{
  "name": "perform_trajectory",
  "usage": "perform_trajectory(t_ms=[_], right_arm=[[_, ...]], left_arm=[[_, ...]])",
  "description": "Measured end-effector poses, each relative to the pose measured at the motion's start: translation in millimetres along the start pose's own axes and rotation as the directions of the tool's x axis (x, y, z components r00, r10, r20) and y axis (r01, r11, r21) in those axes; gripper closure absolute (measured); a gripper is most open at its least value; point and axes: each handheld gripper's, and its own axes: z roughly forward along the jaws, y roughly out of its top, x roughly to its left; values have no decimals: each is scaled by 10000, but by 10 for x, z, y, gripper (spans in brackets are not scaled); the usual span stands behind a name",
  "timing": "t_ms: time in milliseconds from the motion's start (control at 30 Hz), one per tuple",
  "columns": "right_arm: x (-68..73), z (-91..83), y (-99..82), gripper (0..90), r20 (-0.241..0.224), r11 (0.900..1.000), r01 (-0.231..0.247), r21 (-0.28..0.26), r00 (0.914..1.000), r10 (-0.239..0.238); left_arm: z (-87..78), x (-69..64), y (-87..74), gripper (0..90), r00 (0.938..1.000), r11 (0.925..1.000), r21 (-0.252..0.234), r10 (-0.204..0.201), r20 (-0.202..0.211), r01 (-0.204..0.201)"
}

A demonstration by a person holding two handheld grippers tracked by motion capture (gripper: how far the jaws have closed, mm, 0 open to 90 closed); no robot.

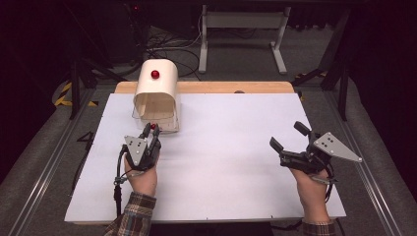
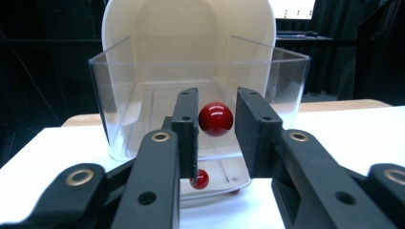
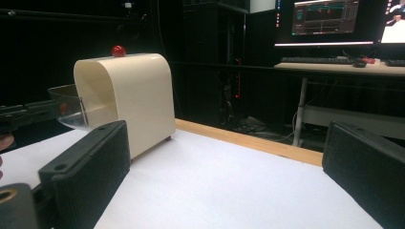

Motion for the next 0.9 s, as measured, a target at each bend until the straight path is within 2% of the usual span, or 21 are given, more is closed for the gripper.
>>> perform_trajectory(t_ms=[33,100,167,233,400,533,900], right_arm=[[0,0,0,30,0,10000,0,0,10000,0],[3,4,-4,30,11,10000,11,26,10000,-11],[7,7,-4,30,23,10000,19,19,10000,-19],[8,8,-5,30,7,10000,20,30,10000,-20],[10,13,-14,30,13,10000,20,77,10000,-20],[16,23,-25,30,21,9999,-19,128,10000,19],[26,45,-53,30,61,9997,58,246,10000,-59]], left_arm=[[0,0,0,684,10000,10000,0,0,0,0],[-17,-1,21,672,9996,9996,-5,269,60,-269],[-21,1,28,647,9995,9995,-3,308,59,-308],[-34,13,41,644,9995,9996,-22,287,132,-286],[-57,61,69,568,9992,9997,16,257,290,-258],[-101,123,86,518,9994,9999,-61,82,351,-80],[-179,255,112,409,9996,9996,-190,209,175,-206]])
